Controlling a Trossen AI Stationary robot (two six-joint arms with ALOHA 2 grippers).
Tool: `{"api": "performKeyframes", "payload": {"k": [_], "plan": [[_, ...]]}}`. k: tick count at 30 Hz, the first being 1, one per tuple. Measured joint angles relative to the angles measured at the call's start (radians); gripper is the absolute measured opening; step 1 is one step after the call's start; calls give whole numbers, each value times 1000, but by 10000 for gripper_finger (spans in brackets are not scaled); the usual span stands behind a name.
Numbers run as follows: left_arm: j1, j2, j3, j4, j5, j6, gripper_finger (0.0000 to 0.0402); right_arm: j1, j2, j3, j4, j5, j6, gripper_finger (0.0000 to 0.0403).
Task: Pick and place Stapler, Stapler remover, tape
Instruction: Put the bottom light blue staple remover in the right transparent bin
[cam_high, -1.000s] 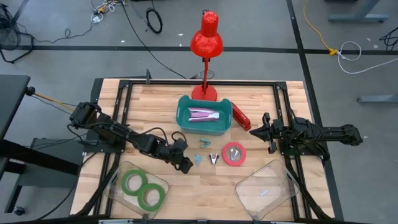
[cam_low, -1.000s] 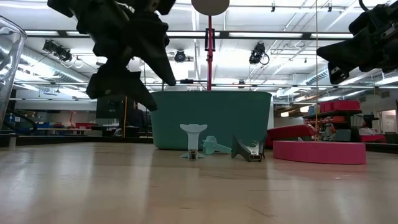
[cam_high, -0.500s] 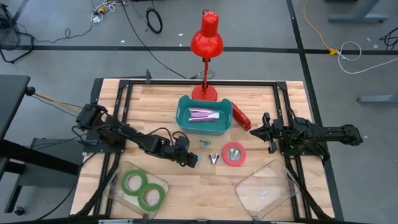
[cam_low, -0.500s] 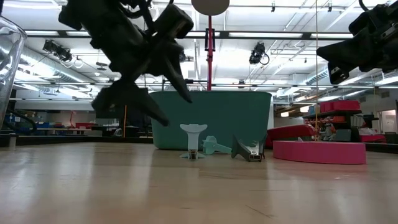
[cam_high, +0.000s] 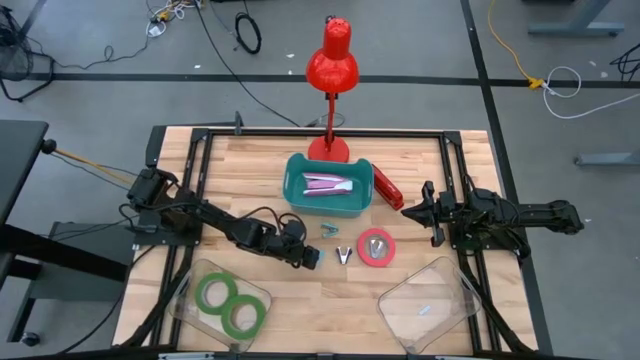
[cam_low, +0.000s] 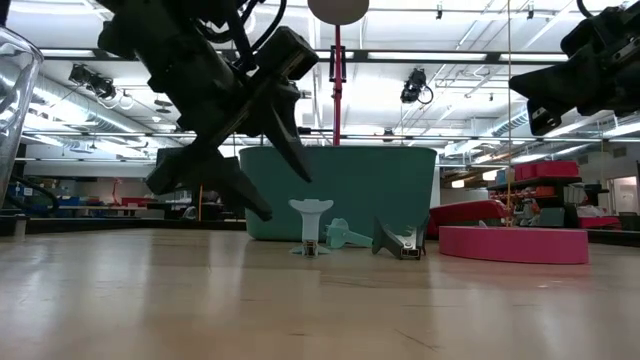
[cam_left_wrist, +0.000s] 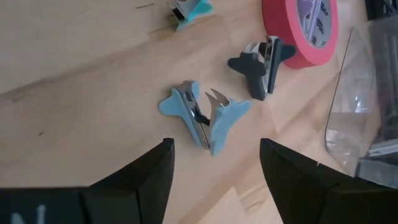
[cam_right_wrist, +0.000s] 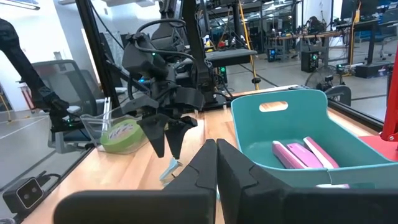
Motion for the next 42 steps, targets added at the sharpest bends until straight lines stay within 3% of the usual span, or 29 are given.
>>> {"api": "performKeyframes", "payload": {"k": [10, 16, 31, 42], "plan": [[6, 0, 0, -3, -40, 3, 184, 0, 0, 0, 0, 0, 0, 6], [14, 0, 0, -1, 2, 3, 150, 0, 0, 0, 0, 0, 0, 6], [15, 38, -1, 8, 9, -20, 160, 0, 0, 0, 0, 0, 0, 6], [16, 37, -1, 11, -14, -25, 123, 0, 0, 0, 0, 0, 0, 6]]}}
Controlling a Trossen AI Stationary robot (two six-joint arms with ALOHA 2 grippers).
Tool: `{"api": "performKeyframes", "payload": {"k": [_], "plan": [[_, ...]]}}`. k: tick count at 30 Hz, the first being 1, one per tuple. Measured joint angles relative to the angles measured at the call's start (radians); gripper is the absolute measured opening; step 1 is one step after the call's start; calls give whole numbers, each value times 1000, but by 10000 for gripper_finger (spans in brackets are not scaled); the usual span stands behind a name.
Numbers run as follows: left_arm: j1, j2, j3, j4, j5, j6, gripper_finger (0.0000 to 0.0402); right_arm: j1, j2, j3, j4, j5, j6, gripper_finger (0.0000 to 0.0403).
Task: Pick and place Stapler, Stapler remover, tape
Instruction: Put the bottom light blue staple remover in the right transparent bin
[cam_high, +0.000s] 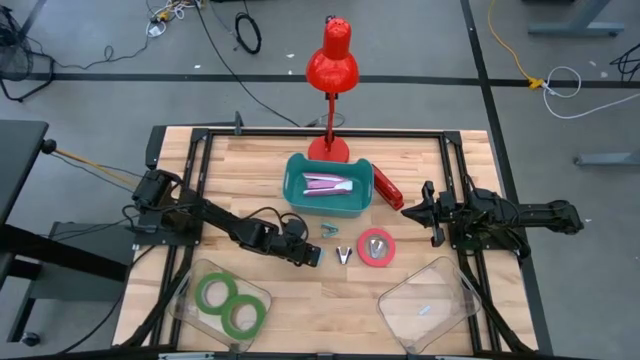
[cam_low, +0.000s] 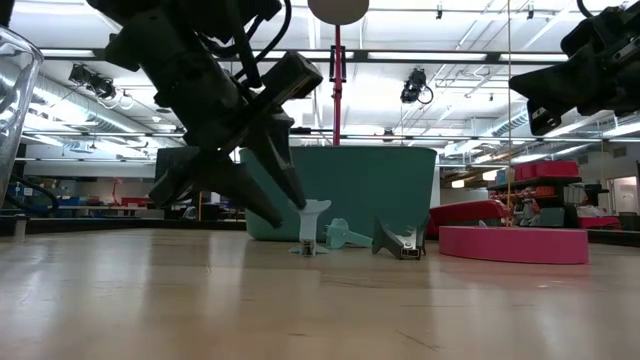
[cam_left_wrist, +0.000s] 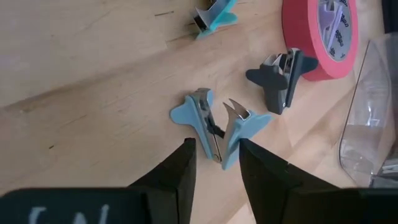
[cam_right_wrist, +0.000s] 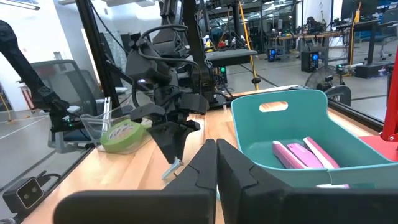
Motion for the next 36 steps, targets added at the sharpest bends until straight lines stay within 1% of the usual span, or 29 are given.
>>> {"api": "performKeyframes", "payload": {"k": [8, 20, 30, 36], "plan": [[0, 0, 0, 10, -9, 7, 88, 0, 0, 0, 0, 0, 0, 6], [0, -3, 3, 23, -13, 64, 7, 0, 0, 0, 0, 0, 0, 6], [0, -1, 22, 32, -10, 95, 3, 0, 0, 0, 0, 0, 0, 6], [0, -1, 111, 38, -10, 212, 2, 0, 0, 0, 0, 0, 0, 6]]}}
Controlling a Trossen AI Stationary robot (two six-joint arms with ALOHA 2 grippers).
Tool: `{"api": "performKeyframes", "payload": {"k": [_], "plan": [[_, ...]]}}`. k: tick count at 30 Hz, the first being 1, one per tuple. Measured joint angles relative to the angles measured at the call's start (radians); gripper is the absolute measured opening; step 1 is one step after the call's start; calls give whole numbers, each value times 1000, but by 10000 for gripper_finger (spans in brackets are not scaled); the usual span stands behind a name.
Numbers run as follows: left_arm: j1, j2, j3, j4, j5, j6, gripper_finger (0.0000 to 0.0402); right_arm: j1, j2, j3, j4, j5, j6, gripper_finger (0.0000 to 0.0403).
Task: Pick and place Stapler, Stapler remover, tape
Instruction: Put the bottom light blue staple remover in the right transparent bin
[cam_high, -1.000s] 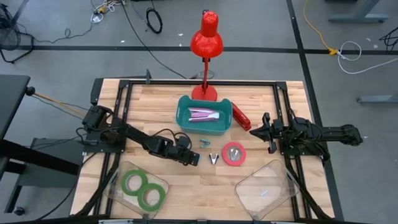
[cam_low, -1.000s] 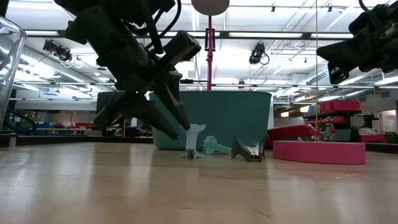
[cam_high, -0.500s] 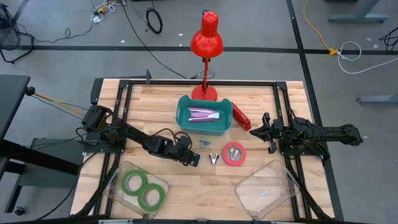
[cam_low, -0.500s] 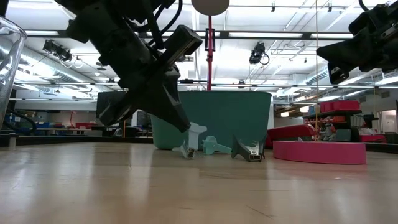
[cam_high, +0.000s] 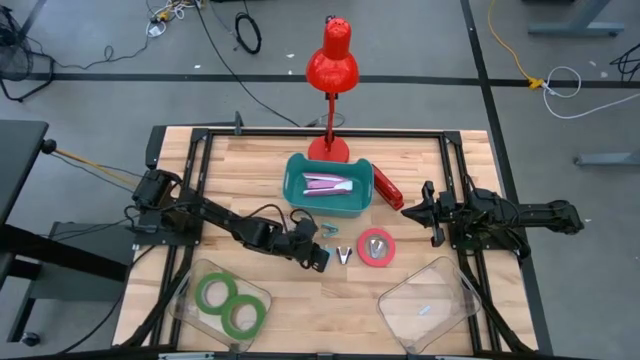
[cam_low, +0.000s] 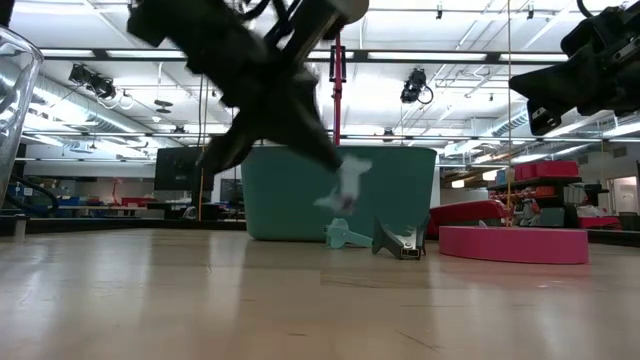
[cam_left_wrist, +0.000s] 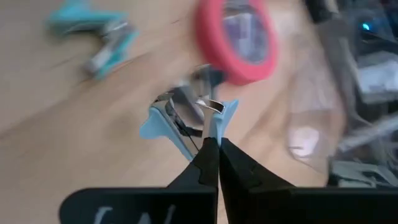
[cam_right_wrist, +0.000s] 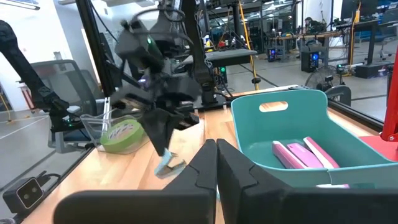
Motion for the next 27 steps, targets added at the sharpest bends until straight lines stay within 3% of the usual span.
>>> {"api": "performKeyframes", "payload": {"k": [9, 14, 27], "plan": [[30, 0, 188, 4, -11, 236, 1, 0, 0, 0, 0, 0, 0, 6], [66, 0, 288, 4, 38, 341, 1, 0, 0, 0, 0, 0, 0, 6], [132, 0, 394, -3, 127, 402, 0, 0, 0, 0, 0, 0, 0, 6]]}}
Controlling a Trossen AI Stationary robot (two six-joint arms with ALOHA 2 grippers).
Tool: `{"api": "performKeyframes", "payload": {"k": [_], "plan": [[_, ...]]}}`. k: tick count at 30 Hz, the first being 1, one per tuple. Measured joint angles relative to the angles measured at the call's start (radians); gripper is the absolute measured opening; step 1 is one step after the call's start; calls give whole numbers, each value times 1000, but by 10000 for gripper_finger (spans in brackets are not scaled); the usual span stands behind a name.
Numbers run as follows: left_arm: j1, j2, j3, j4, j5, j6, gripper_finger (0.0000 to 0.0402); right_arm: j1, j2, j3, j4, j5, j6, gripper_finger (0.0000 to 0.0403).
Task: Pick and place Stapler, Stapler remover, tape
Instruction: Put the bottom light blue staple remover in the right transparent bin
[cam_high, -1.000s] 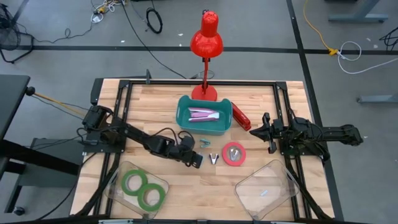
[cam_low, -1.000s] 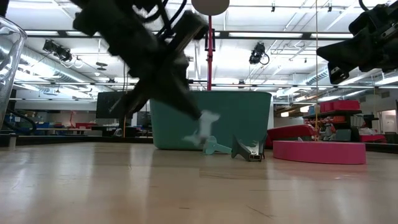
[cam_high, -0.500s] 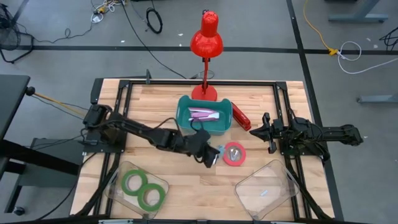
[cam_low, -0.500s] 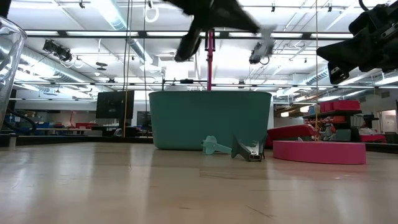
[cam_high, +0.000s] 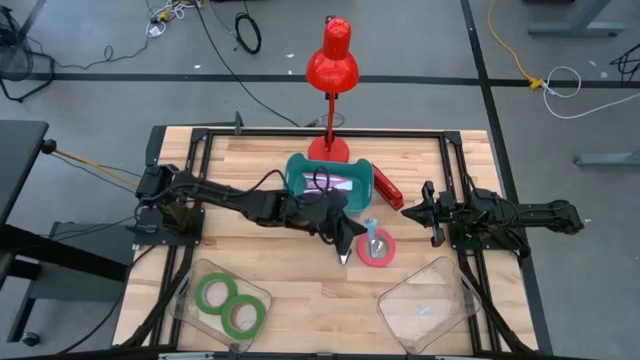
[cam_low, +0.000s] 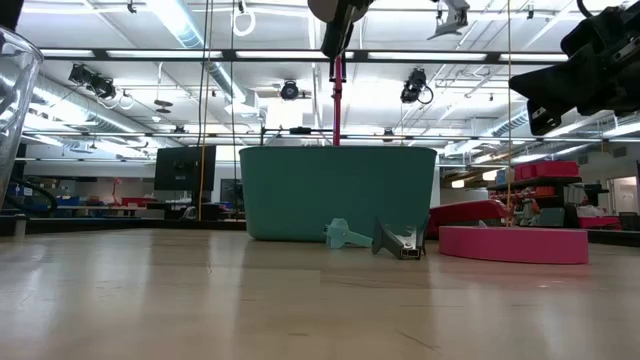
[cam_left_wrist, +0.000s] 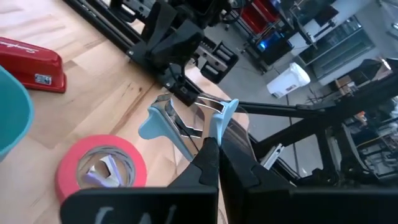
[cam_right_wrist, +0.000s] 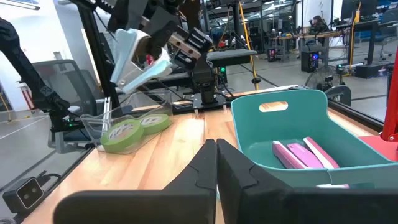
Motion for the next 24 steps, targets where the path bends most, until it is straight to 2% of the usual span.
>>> {"api": "performKeyframes", "payload": {"k": [11, 18, 24], "plan": [[21, 0, 0, 2, 82, 14, 0, 0, 0, 0, 0, 0, 0, 6], [23, 0, 0, 8, 83, -4, 0, 0, 0, 0, 2, 0, 0, 6], [23, 0, 0, 12, 73, -4, 0, 0, 0, 0, 114, 0, 0, 6]]}}
